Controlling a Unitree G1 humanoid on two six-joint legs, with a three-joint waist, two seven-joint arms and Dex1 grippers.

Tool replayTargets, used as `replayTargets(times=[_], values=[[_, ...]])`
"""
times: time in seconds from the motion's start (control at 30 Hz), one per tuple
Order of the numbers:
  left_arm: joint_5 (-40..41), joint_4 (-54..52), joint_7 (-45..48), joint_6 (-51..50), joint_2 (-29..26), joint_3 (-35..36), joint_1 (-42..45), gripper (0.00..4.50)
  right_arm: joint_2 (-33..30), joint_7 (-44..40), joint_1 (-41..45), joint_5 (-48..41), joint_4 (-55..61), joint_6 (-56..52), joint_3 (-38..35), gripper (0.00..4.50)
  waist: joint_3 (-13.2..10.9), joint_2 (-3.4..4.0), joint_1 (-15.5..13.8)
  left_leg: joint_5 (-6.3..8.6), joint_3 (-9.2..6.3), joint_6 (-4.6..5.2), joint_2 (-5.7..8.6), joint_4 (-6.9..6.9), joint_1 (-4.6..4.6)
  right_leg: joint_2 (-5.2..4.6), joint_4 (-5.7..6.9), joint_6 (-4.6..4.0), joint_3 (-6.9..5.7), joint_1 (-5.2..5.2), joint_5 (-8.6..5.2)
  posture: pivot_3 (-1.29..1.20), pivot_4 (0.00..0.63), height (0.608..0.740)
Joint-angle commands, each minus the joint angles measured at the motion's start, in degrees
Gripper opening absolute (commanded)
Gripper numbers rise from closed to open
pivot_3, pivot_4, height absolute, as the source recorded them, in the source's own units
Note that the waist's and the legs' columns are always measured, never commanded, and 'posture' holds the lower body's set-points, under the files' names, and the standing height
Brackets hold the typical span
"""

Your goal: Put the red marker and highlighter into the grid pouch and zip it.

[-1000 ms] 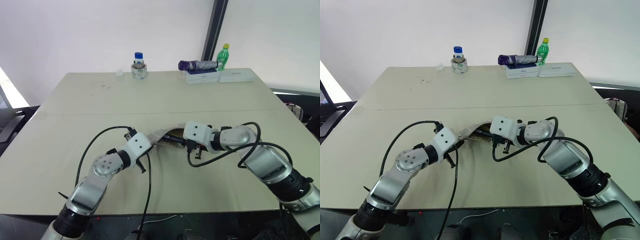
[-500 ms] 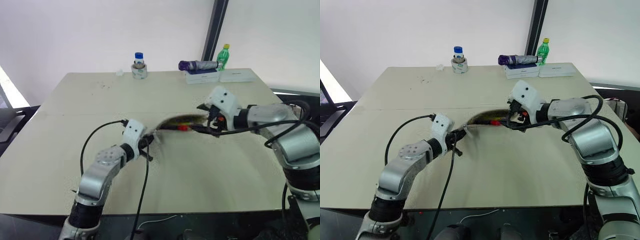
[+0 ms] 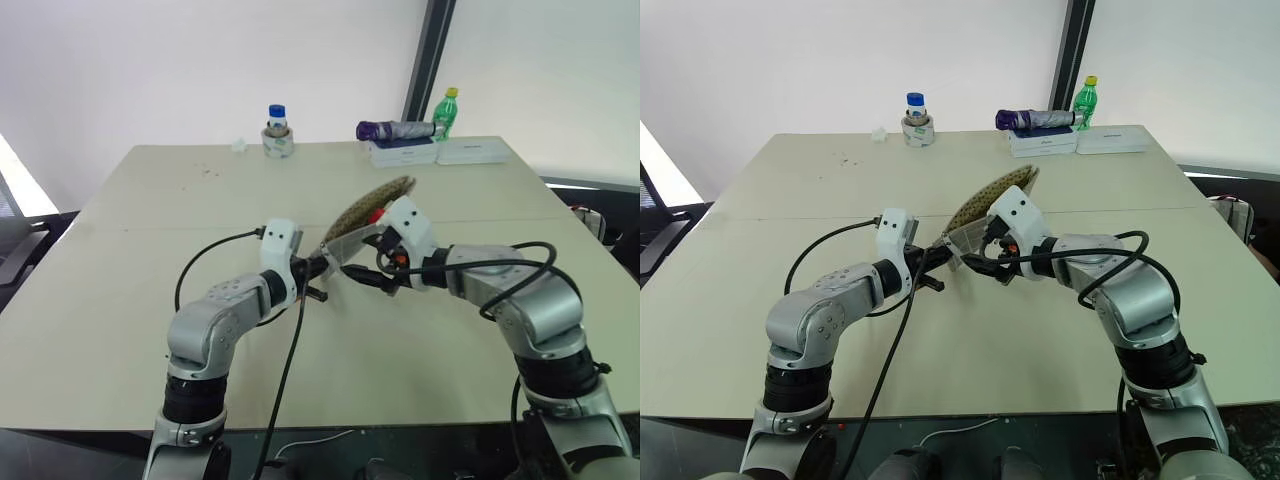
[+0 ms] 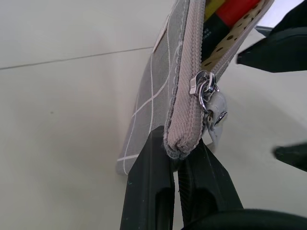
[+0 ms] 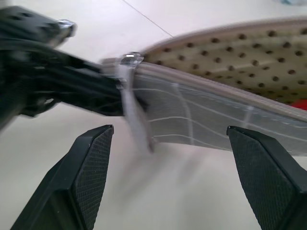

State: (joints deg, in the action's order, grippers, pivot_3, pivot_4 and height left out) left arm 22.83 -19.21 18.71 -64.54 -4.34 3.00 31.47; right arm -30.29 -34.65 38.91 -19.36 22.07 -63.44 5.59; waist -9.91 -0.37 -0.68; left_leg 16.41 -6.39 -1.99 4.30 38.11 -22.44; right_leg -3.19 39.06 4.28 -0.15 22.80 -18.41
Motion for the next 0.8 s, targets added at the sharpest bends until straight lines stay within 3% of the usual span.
replayTargets(times=[0.03, 0.43, 0.63, 0.73, 0.8], values=[[3.3, -3.3, -0.9, -1.4, 0.9, 2.2, 0.9, 0.00, 0.6, 1.2, 0.8, -0.9, 1.8, -0.2, -0.6, 3.91, 0.0, 0.00, 0.0, 0.00, 0.00, 0.00, 0.00, 0.00, 0.00, 0.00, 0.00, 0.00, 0.00, 0.00, 0.00, 0.00, 0.150, 0.740], [7.4, -3.1, -0.9, -4.4, -2.6, 2.8, 2.1, 0.00, 3.4, 3.3, -0.2, -3.6, 4.8, -1.7, 1.3, 3.91, 0.0, 0.00, 0.3, 0.00, -0.01, 0.00, 0.00, -0.01, 0.00, 0.01, 0.00, 0.00, 0.00, 0.01, 0.00, 0.00, 0.150, 0.740], [7.8, -2.4, -1.5, -4.3, -2.7, 1.7, 3.1, 0.00, 7.9, 5.9, -0.5, -3.7, 3.0, -1.2, 3.0, 3.91, 0.0, 0.00, 0.3, 0.00, 0.00, -0.01, 0.00, -0.02, 0.00, 0.01, 0.00, 0.00, 0.00, 0.02, 0.00, 0.00, 0.150, 0.740], [7.9, -2.7, -1.8, -4.4, -2.8, 1.5, 3.0, 0.00, 9.0, 7.0, -0.5, -3.4, 2.1, -1.2, 3.0, 3.10, 0.0, 0.00, 0.4, 0.00, 0.00, -0.01, 0.00, -0.02, 0.00, 0.01, 0.00, 0.00, 0.00, 0.03, 0.00, 0.00, 0.150, 0.740], [7.9, -2.8, -1.9, -4.5, -2.8, 1.6, 2.9, 0.00, 9.3, 7.5, -0.4, -3.4, 1.6, -1.1, 2.7, 2.05, 0.0, 0.00, 0.4, 0.00, 0.00, -0.01, 0.00, -0.02, 0.00, 0.01, 0.00, 0.00, 0.00, 0.03, 0.00, 0.00, 0.150, 0.740]])
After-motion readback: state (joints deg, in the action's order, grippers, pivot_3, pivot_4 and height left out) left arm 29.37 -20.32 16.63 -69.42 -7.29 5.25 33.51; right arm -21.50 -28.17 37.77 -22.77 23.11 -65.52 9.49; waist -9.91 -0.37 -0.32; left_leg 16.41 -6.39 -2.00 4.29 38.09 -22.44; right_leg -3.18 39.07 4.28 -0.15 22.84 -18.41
